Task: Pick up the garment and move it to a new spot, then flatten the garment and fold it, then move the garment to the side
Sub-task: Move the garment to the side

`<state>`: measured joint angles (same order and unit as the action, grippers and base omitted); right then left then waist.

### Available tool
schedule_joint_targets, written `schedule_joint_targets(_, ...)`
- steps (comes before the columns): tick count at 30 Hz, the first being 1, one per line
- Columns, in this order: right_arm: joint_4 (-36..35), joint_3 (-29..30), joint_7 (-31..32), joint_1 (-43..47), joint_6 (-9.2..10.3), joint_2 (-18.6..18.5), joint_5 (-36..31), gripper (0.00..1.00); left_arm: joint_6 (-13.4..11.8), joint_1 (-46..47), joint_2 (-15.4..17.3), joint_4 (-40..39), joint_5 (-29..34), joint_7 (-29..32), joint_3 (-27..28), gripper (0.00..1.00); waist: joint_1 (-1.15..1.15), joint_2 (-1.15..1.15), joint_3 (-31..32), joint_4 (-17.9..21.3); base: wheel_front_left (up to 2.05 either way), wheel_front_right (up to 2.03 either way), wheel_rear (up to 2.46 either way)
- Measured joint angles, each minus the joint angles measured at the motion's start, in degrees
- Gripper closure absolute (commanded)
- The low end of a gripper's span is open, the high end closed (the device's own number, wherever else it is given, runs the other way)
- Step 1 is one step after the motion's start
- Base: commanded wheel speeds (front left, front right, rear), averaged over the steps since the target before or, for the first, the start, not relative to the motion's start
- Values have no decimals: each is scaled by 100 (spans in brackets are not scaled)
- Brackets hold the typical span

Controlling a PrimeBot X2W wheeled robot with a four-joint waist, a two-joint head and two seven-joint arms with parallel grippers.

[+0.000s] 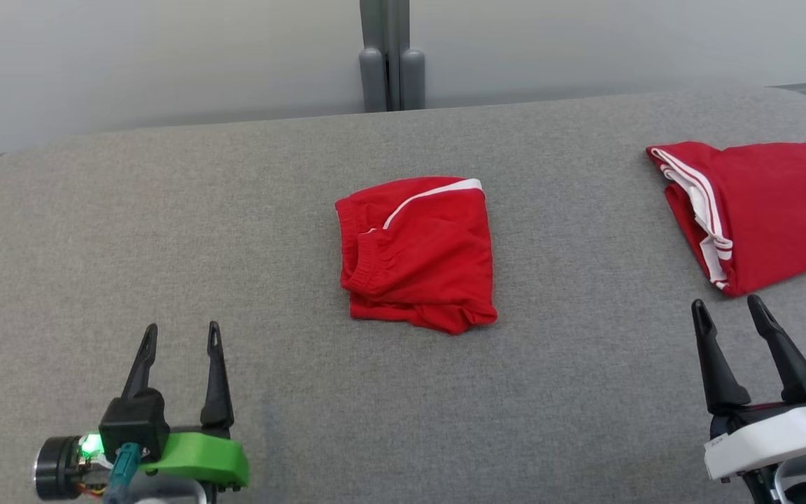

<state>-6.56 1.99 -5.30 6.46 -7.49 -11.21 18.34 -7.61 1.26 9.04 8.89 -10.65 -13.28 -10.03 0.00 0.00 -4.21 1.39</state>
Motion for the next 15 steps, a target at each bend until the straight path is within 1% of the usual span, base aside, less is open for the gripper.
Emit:
schedule_joint_targets(3, 68, 81, 31, -102, 0, -110, 79, 0, 11, 241, -62, -57, 44, -43, -99, 0, 0, 0, -122, -96, 0, 0, 0)
schedule_joint_targets(8, 255, 108, 155, -516, 0, -296, 186, 0, 57, 732, -212, -93, 115, -125, -261, 0, 0, 0, -433, -346, 0, 0, 0)
schedule_joint_targets(11, 509, 56, 198, -842, 0, -410, 264, 0, 100, 1006, -319, -82, 134, -147, -375, 0, 0, 0, -650, -533, 0, 0, 0)
schedule_joint_targets(15, 946, -224, 219, -1297, 0, -449, 366, 0, 115, 1243, -413, -67, 148, -160, -439, 0, 0, 0, -895, -846, 0, 0, 0)
